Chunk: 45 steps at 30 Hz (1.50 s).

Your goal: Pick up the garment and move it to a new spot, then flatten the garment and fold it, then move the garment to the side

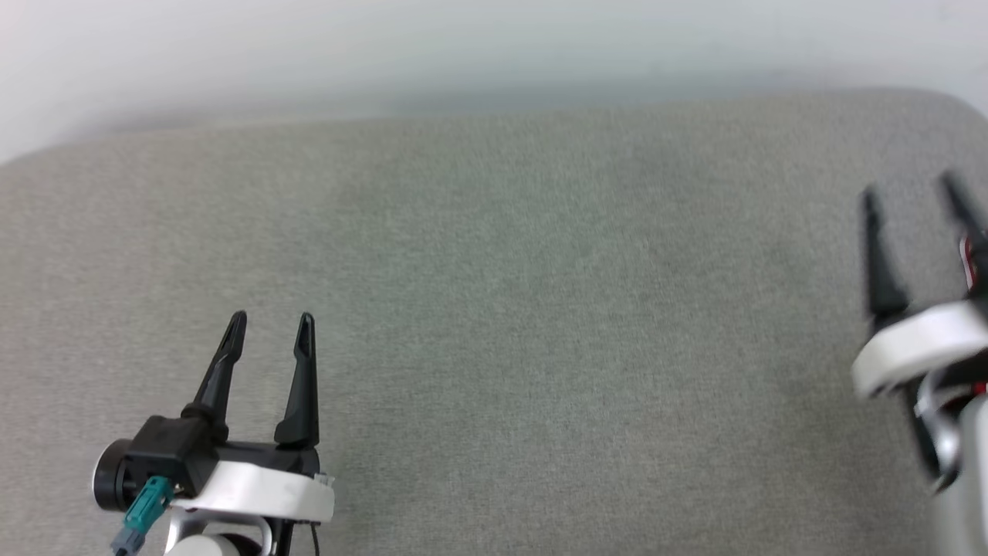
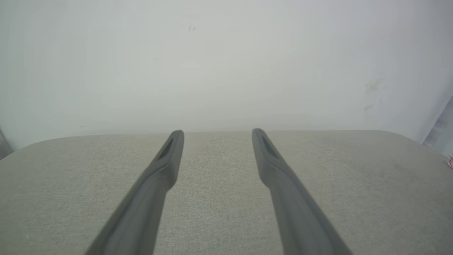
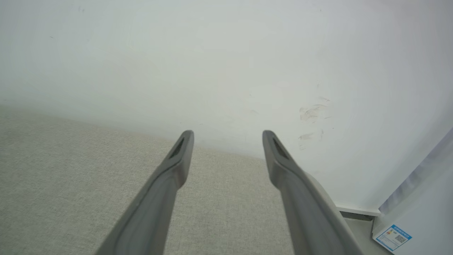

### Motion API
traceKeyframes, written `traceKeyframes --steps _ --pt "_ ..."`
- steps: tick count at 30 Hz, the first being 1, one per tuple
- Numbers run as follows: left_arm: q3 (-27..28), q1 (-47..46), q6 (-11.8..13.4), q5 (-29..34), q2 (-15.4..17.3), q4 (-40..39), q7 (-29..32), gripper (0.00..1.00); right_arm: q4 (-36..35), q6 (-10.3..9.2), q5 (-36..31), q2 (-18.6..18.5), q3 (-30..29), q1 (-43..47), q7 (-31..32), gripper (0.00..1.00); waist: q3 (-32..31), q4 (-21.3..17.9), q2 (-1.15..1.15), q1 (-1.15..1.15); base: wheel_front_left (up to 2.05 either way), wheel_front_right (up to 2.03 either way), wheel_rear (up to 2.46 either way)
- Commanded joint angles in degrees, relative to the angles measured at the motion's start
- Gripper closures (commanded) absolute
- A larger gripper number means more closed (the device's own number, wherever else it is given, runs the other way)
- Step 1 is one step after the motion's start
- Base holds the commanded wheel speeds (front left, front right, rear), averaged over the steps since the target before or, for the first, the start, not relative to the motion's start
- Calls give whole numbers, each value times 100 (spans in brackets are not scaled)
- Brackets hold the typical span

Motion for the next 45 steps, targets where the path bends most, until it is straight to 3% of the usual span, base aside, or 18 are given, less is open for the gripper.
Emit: traceKeyframes --steps 1,6,14,45 --pt "56 113 -13 56 -41 18 -12 0 -52 -6 78 138 18 293 -129 0 -236 119 0 1 0 0 0" --pt "177 338 -42 134 -74 130 -12 0 -86 -5 431 584 261 960 -382 0 -402 141 0 1 0 0 0" --pt "376 565 -49 101 -185 338 -12 0 -104 -5 739 935 479 1561 -755 0 -533 65 0 1 0 0 0" --pt "631 525 -97 318 -317 391 -12 0 60 -4 935 1013 765 1506 -1002 0 -508 18 0 1 0 0 0"
